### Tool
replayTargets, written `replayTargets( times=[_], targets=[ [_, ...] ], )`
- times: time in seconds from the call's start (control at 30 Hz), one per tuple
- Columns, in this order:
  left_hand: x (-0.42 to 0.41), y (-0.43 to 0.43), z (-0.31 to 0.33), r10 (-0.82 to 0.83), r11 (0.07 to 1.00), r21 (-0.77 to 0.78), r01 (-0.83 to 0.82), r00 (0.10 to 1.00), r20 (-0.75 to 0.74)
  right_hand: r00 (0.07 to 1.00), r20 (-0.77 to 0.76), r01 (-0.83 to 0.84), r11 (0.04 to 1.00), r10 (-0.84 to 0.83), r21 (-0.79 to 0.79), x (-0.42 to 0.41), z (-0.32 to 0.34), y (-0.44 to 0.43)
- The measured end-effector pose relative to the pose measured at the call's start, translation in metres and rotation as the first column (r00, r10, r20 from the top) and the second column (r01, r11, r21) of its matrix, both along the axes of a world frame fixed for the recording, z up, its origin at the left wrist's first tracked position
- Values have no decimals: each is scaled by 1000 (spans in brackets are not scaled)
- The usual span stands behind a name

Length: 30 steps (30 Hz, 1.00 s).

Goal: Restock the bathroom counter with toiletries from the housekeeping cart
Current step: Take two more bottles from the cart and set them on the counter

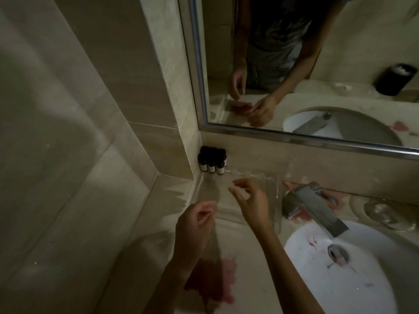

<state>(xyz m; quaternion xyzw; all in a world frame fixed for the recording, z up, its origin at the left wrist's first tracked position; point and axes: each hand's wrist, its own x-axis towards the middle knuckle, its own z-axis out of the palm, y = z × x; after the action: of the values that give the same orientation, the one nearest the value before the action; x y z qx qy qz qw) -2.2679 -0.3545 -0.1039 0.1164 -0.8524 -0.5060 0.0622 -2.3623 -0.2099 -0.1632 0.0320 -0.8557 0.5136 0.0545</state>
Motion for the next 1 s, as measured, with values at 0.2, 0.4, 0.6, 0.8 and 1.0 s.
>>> replayTargets(
  times=[0.2, 0.4, 0.6, 0.8, 1.0],
  targets=[
    [35, -1, 11, -96, 926, -364, 96, 995, 17, 976, -142, -115, 947, 164, 302, 77, 48, 25],
    [92, 4, 31, -142, 862, -466, 199, 978, 154, 955, -161, -136, 851, 248, 507, 145, 76, 35],
    [154, 1, 37, -150, 817, -522, 247, 964, 221, 936, -37, -248, 731, 350, 636, 205, 97, 31],
    [218, -1, 30, -126, 821, -523, 228, 966, 224, 903, 154, -392, 621, 402, 679, 264, 107, 26],
    [270, 7, 17, -89, 857, -456, 242, 939, 332, 889, 209, -427, 576, 407, 697, 316, 106, 29]
  ],
)
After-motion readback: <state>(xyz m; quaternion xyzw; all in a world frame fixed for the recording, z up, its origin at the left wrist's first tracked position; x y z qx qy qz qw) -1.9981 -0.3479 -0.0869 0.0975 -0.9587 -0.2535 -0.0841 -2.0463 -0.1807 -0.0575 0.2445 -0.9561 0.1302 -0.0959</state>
